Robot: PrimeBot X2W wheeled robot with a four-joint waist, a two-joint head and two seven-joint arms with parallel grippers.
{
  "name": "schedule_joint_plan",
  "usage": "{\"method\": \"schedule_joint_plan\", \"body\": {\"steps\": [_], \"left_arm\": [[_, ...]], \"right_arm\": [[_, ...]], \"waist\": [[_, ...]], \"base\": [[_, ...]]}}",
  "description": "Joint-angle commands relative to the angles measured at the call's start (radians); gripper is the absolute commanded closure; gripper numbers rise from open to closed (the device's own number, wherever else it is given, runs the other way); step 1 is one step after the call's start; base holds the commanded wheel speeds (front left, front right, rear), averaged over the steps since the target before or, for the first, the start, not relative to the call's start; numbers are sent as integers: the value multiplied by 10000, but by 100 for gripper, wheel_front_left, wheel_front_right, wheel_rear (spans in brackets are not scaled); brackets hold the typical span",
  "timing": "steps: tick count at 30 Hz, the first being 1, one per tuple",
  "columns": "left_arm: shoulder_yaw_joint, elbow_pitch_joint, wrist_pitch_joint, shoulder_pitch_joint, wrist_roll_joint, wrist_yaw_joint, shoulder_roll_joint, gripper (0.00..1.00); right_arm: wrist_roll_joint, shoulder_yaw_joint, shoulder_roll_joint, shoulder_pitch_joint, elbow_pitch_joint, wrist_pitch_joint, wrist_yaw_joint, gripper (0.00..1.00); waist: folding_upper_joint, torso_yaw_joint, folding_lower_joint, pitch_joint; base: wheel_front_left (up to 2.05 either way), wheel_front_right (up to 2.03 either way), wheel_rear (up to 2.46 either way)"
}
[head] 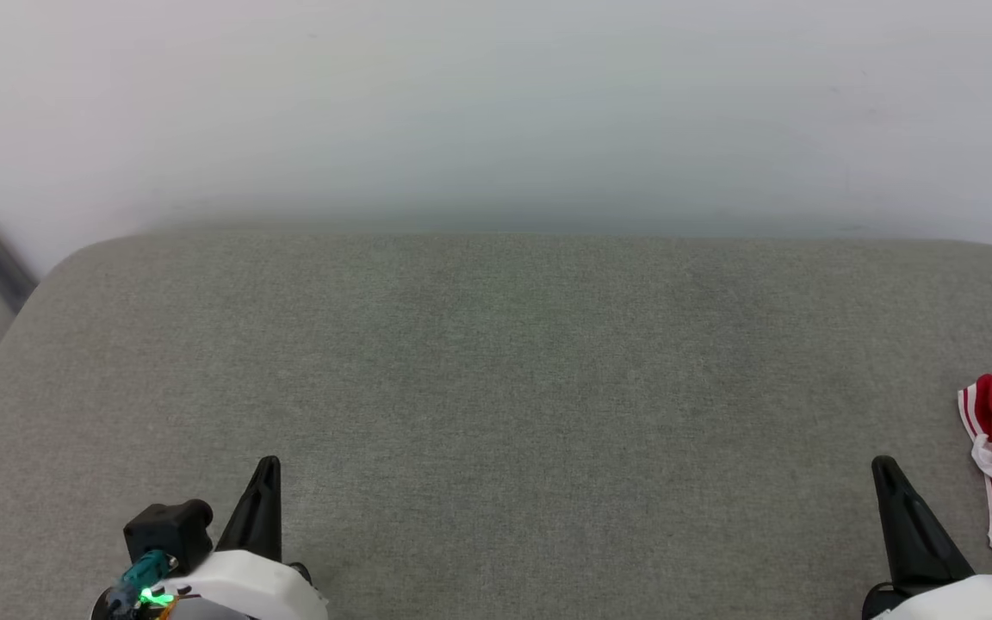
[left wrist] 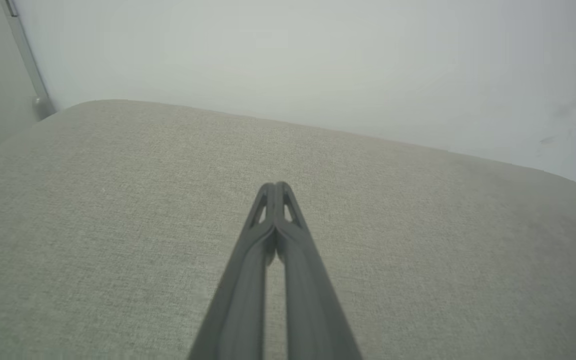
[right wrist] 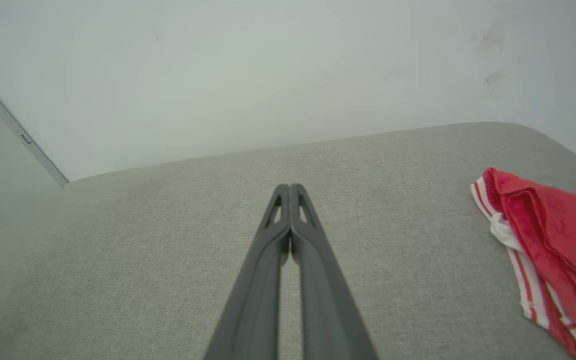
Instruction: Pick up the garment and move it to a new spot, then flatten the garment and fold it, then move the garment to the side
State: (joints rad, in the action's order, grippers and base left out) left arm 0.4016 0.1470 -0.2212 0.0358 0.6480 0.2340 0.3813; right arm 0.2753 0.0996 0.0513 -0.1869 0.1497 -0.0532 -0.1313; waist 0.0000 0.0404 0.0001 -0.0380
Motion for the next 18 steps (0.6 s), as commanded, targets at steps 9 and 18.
{"method": "schedule_joint_plan", "body": {"steps": [9,18], "left_arm": [[-823,75,453,318,1488,-564,-387,100],[-1357,223,801,398,2579,-976,-737,100]], "right_arm": [[2115,-86,140,664,-468,18,1,100],[3649,-136,182,969,-915,0,2,100]], "waist": [[0,-34,0,34],[0,-65,0,65]], "base": [[0,0,0],[0,0,0]]}}
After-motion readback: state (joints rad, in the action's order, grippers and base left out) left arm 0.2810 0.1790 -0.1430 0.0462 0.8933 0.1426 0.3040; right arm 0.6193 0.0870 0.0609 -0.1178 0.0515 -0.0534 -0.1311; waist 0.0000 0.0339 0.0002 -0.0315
